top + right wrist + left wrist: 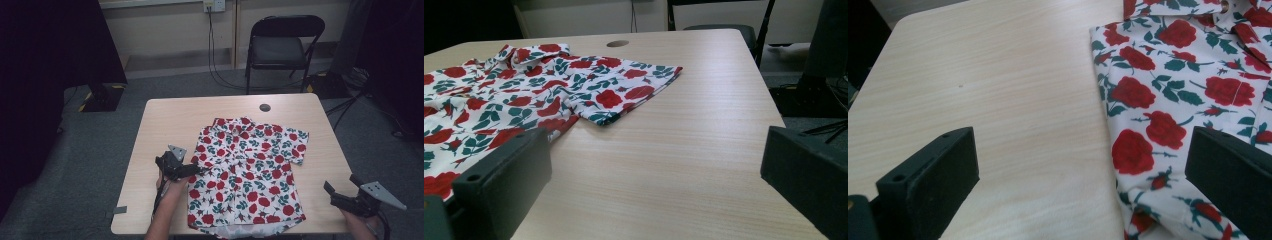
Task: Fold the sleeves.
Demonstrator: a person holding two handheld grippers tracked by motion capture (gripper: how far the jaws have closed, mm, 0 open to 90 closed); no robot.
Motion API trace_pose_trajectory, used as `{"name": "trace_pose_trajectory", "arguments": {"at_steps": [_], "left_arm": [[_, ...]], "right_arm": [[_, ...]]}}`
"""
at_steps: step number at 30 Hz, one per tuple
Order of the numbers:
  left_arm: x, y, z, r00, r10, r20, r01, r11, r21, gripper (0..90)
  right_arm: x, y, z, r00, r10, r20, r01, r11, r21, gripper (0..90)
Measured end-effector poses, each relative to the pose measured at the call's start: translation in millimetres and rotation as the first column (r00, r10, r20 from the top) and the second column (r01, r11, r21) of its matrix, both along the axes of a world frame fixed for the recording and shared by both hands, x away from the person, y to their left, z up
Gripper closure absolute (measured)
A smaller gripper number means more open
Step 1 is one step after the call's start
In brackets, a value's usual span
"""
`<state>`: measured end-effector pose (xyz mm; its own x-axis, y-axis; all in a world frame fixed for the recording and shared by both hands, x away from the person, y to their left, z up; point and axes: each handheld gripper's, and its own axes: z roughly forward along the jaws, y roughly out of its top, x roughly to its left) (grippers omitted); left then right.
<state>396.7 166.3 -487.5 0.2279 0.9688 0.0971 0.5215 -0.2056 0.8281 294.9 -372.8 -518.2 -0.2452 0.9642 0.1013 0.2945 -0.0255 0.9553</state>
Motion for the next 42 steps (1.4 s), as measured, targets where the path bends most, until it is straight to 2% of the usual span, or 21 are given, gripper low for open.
{"name": "trace_pose_trajectory", "arguments": {"at_steps": [1, 2, 7, 15, 20, 24, 31, 34, 36, 38, 42], "left_arm": [[-2.4, 2.1, 0.0, 0.9999, -0.012, -0.008, 0.011, 0.9989, -0.045, 0.2], [-6.3, 4.1, 0.1, 0.9999, -0.015, -0.001, 0.015, 0.9979, -0.063, 0.2], [-22.5, 13.5, -0.5, 0.998, -0.054, 0.033, 0.056, 0.9943, -0.09, 1.2], [-44.3, 33.4, -4.4, 0.9964, -0.042, 0.073, 0.051, 0.9907, -0.126, 0.5], [-52.4, 44.9, -8.4, 0.9973, -0.021, 0.071, 0.032, 0.9863, -0.162, 0.8], [-58.8, 49.6, -10.7, 0.9971, -0.013, 0.075, 0.025, 0.9869, -0.16, 0.8], [-75.3, 54.3, -12.8, 0.9947, -0.015, 0.102, 0.035, 0.9794, -0.199, 0.5], [-81.5, 57.7, -13.3, 0.9934, -0.015, 0.114, 0.037, 0.9798, -0.197, 0.4], [-85.7, 62.6, -15.4, 0.9933, -0.015, 0.115, 0.036, 0.9828, -0.181, 0.5], [-88.3, 68.6, -17.5, 0.9943, -0.009, 0.107, 0.029, 0.983, -0.181, 0.7], [-95.4, 79.1, -19.9, 0.993, 0.014, 0.117, 0.007, 0.9845, -0.175, 0.7]], "right_arm": [[0.4, 0.5, 0.0, 1.0, -0.004, 0.002, 0.004, 1.0, -0.008, 0.0], [0.7, 0.7, 0.0, 0.9999, -0.01, 0.003, 0.01, 0.9999, -0.011, 0.0], [2.1, 1.5, 0.6, 0.9993, -0.037, -0.001, 0.037, 0.9987, -0.033, 0.0], [3.7, 3.1, 0.4, 0.9982, -0.057, -0.018, 0.056, 0.9972, -0.049, 0.0], [3.2, 2.0, 0.3, 0.9989, -0.046, -0.011, 0.046, 0.998, -0.043, 0.0], [3.5, 2.6, 0.4, 0.9989, -0.044, -0.014, 0.044, 0.998, -0.047, 0.0], [3.6, 2.3, 0.4, 0.9989, -0.043, -0.02, 0.042, 0.9983, -0.042, 0.0], [5.6, 1.9, 0.4, 0.9987, -0.035, -0.036, 0.034, 0.9986, -0.039, 0.0], [6.0, 1.6, 0.5, 0.9985, -0.037, -0.042, 0.035, 0.9987, -0.037, 0.0], [5.9, 1.5, 0.5, 0.9982, -0.043, -0.043, 0.041, 0.9986, -0.034, 0.0], [6.4, 2.0, 0.5, 0.9978, -0.045, -0.048, 0.043, 0.9983, -0.039, 0.0]]}}
